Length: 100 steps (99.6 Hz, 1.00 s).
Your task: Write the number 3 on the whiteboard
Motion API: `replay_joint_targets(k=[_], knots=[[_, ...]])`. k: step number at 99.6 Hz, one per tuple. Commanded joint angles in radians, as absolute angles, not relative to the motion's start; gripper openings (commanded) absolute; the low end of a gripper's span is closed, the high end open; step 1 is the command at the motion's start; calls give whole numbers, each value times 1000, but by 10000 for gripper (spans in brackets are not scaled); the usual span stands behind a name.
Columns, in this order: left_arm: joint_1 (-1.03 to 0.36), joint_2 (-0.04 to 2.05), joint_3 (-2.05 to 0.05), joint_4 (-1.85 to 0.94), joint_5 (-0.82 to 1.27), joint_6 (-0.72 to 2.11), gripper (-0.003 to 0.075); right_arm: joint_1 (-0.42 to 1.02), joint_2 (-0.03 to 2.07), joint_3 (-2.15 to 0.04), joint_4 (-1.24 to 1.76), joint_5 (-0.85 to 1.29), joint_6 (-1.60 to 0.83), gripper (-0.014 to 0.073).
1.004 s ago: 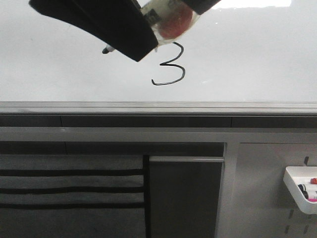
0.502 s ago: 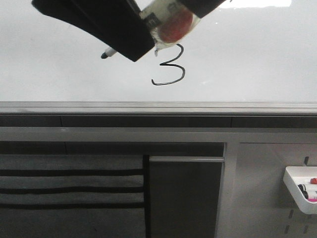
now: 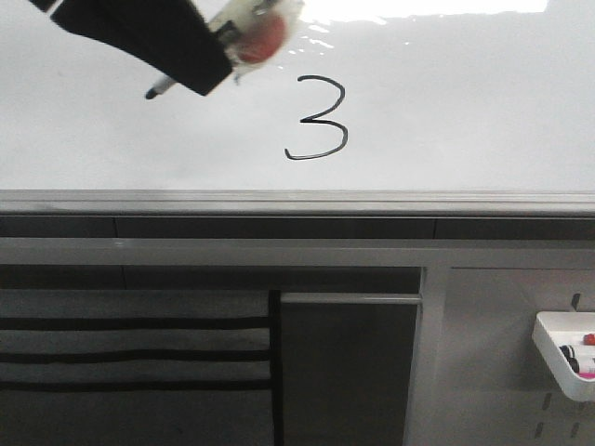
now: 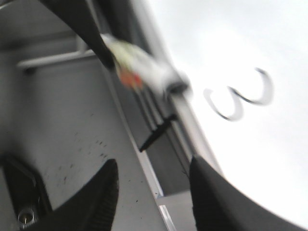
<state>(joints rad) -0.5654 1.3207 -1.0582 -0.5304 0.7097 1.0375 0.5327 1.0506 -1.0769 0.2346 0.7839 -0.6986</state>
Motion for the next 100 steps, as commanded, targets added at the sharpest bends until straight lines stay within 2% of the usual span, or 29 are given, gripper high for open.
replay_joint_targets(k=[1, 14, 34, 81, 90, 100], knots=[[-469, 1296, -1047, -557, 555, 939, -18, 451, 985, -1113, 235, 747, -618, 310], [-330, 1297, -972, -603, 329, 751, -18, 358, 944, -1111, 235, 799, -606, 310], [-225, 1355, -930, -779, 126, 742, -18, 349, 934, -1098, 237, 841, -606, 310], [-223, 1428, -932, -794, 122, 742, -11, 349, 934, -1062, 237, 841, -606, 310], [-223, 1428, -932, -794, 122, 742, 55, 349, 934, -1062, 238, 841, -606, 310], [-223, 1428, -932, -792, 122, 742, 200, 349, 934, -1062, 243, 841, -606, 310]])
